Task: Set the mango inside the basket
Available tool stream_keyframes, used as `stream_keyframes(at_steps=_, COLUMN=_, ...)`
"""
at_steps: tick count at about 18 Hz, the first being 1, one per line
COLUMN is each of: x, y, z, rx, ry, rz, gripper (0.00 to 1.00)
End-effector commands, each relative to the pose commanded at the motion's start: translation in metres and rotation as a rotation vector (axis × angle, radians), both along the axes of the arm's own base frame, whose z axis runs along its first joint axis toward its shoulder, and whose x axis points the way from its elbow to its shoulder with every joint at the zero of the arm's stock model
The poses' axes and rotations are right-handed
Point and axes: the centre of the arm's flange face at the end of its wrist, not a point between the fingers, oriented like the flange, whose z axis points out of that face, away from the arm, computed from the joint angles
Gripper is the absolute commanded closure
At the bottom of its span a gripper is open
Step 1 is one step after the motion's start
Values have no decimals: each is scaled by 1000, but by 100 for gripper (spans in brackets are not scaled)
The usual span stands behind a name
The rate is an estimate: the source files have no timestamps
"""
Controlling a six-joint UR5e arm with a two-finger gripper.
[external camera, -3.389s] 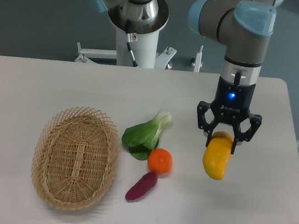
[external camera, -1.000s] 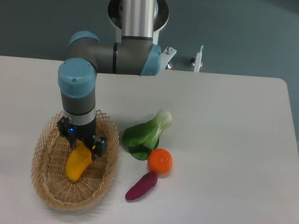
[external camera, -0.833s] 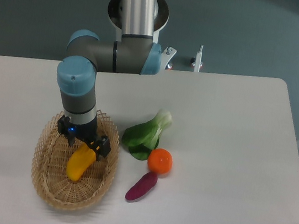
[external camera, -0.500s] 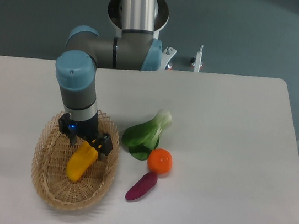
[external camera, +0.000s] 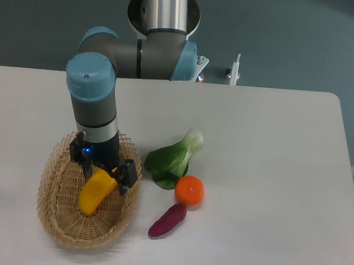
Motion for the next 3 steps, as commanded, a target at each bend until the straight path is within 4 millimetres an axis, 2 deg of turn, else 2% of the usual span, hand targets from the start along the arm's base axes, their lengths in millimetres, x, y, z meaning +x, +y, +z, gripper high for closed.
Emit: stream_keyframes(at_steps=3, x=-9, y=-6, z=12, rx=15, ry=7, rz=18, gripper=0)
